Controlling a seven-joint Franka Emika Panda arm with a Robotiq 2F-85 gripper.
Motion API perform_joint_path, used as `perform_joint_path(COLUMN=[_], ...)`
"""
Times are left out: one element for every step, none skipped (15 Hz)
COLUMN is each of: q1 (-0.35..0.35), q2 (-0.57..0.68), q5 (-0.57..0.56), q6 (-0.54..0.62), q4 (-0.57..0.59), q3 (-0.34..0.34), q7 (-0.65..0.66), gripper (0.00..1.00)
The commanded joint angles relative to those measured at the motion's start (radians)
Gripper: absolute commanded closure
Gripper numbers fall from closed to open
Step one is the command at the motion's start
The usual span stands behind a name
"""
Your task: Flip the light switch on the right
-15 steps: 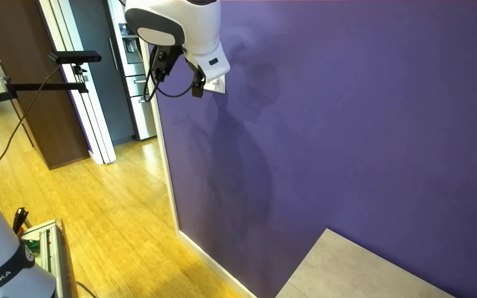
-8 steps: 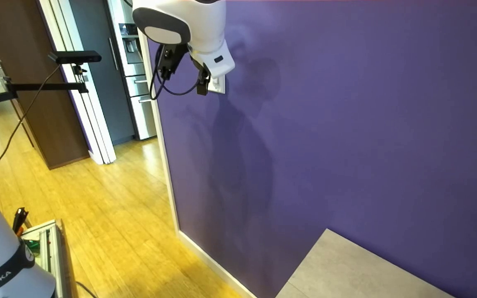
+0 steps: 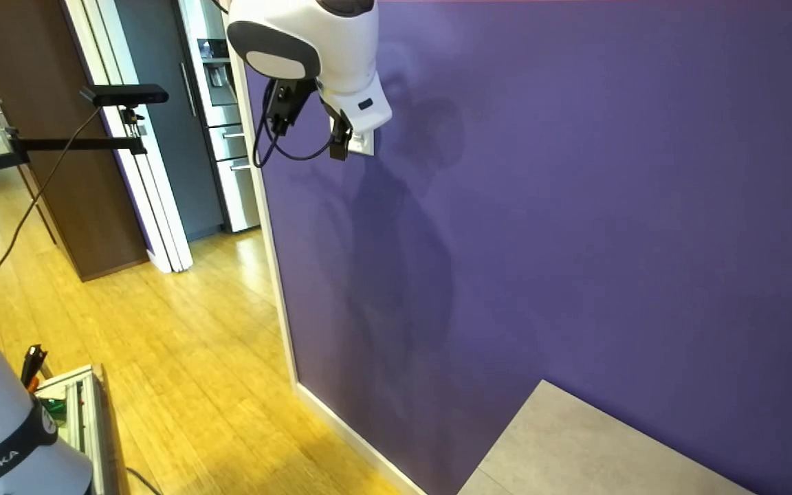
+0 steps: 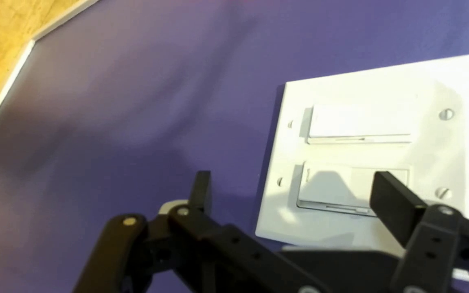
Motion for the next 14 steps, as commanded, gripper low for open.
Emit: perform_joint_path(q1=[0.003,0.003,0.003,0.003,0.004,0.004,0.003,0.003,0.003,0.003,0.003,0.003,0.002,0.002], q2=[0.022,0.025,0.028,0.03,0.032,0.034,0.036,0.038,0.04,0.041,0.042,0.043,0.044,0.044], q5=[0.037,0.038,0.038,0.039,0.041,0.046,0.044,0.046,0.048,0.05,0.05,0.045,0.043,0.041], q6=[0.024,0.024,0.025,0.025,0.026,0.027,0.027,0.028,0.031,0.032,0.032,0.033,0.034,0.032], q4=[0.022,0.024,0.026,0.029,0.031,0.034,0.036,0.039,0.042,0.045,0.046,0.046,0.045,0.044], q3=[0.011,0.011,0.011,0.011,0.012,0.012,0.013,0.013,0.013,0.013,0.013,0.014,0.014,0.014], q7=[0.003,0.003,0.004,0.004,0.003,0.001,0.005,0.004,0.002,0.002,0.003,0.004,0.006,0.008], gripper=[0.0,0.0,0.0,0.0,0.0,0.0,0.0,0.0,0.0,0.0,0.0,0.0,0.0,0.0])
